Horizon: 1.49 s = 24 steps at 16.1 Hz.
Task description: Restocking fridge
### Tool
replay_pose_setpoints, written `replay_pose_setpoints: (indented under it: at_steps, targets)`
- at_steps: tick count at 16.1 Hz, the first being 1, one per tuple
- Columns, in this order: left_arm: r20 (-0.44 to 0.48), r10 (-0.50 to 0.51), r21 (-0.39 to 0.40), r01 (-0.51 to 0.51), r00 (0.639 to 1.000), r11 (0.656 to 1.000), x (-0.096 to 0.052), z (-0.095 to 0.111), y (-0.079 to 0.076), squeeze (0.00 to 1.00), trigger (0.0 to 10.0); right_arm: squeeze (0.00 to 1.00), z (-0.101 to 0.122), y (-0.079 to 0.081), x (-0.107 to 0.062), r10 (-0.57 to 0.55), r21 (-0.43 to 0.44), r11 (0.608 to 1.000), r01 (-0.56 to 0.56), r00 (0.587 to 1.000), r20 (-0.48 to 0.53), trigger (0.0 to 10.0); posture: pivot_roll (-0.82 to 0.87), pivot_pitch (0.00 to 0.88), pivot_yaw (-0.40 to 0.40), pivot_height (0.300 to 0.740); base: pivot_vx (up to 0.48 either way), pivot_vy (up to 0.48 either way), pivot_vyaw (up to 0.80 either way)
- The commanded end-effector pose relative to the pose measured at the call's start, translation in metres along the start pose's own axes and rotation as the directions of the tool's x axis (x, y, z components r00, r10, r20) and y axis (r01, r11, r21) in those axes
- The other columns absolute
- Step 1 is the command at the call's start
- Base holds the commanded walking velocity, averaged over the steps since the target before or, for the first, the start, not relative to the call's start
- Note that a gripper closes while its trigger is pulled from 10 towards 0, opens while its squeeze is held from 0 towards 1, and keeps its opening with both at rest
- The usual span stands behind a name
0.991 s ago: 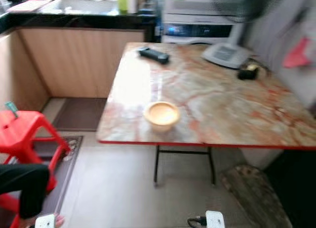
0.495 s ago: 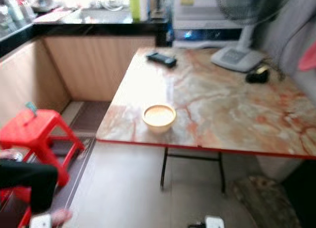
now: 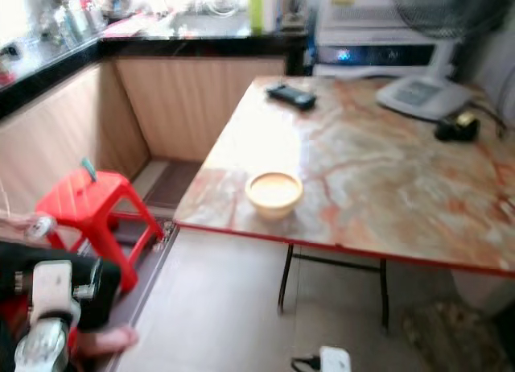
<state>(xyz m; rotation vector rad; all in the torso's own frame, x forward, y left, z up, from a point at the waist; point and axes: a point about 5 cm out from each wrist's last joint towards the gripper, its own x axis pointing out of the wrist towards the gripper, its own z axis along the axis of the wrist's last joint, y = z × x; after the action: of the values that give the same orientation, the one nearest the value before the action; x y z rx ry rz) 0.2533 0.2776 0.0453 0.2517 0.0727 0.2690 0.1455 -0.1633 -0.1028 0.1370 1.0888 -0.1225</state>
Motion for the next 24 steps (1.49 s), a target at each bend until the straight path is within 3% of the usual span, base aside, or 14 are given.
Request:
replay_pose_setpoints:
  at_steps: [1, 2, 4, 7, 11, 12, 16, 17, 24]
  targets:
    - [0.049, -0.04, 0.041, 0.038, 0.998, 0.998, -0.001, 0.008, -0.005, 0.0, 10.0, 0.0, 0.005, 0.0, 0.0, -0.008, 0.016, 1.0, 0.008, 1.0, 0.019, 10.0, 0.05, 0.0, 0.035, 0.74, 0.0, 0.0, 0.0]
    - [0.146, -0.11, 0.092, 0.097, 0.983, 0.991, 0.001, 0.03, -0.018, 0.0, 10.0, 0.0, 0.008, -0.006, 0.0, -0.031, 0.039, 0.999, 0.03, 0.999, 0.025, 10.0, 0.07, 0.0, 0.026, 0.74, 0.0, 0.0, 0.0]
    - [0.227, -0.189, 0.124, 0.164, 0.955, 0.979, 0.001, 0.054, -0.035, 0.0, 10.0, 0.0, 0.013, -0.011, 0.001, -0.045, 0.049, 0.998, 0.044, 0.998, 0.031, 10.0, 0.08, 0.0, 0.006, 0.74, 0.0, 0.0, 0.0]
    - [0.324, -0.303, 0.171, 0.259, 0.896, 0.951, -0.004, 0.088, -0.064, 0.0, 10.0, 0.0, 0.022, -0.011, 0.001, 0.0, 0.01, 1.0, 0.0, 0.998, 0.059, 10.0, 0.08, 0.0, -0.011, 0.74, 0.0, 0.0, 0.0]
    - [0.389, -0.419, 0.149, 0.393, 0.82, 0.907, -0.005, 0.124, -0.11, 0.0, 10.0, 0.0, 0.033, -0.013, 0.001, -0.049, 0.087, 0.995, 0.038, 0.991, 0.124, 10.0, 0.08, 0.0, -0.005, 0.74, 0.0, 0.0, 0.0]
    - [0.389, -0.419, 0.149, 0.393, 0.82, 0.907, -0.005, 0.124, -0.11, 0.0, 10.0, 0.0, 0.033, -0.013, 0.001, -0.049, 0.087, 0.995, 0.038, 0.991, 0.124, 10.0, 0.08, 0.0, -0.005, 0.74, 0.0, 0.0, 0.0]
    - [0.369, -0.368, -0.151, 0.446, 0.854, 0.882, -0.003, 0.139, -0.112, 0.0, 10.0, 0.0, 0.031, -0.026, 0.0, -0.07, 0.066, 0.996, 0.062, 0.989, 0.128, 10.0, 0.08, 0.0, -0.053, 0.74, 0.0, 0.0, 0.0]
    - [0.359, -0.361, -0.186, 0.445, 0.861, 0.876, -0.006, 0.138, -0.11, 0.0, 10.0, 0.0, 0.028, -0.029, -0.001, -0.075, 0.072, 0.995, 0.066, 0.989, 0.13, 10.0, 0.07, 0.0, -0.053, 0.74, 0.0, 0.0, 0.0]
    - [0.291, -0.297, -0.206, 0.363, 0.909, 0.909, -0.019, 0.125, -0.09, 0.0, 10.0, 0.0, 0.016, -0.034, -0.003, -0.068, 0.06, 0.996, 0.061, 0.991, 0.114, 10.0, 0.1, 0.003, -0.075, 0.74, 0.0, 0.0, 0.0]
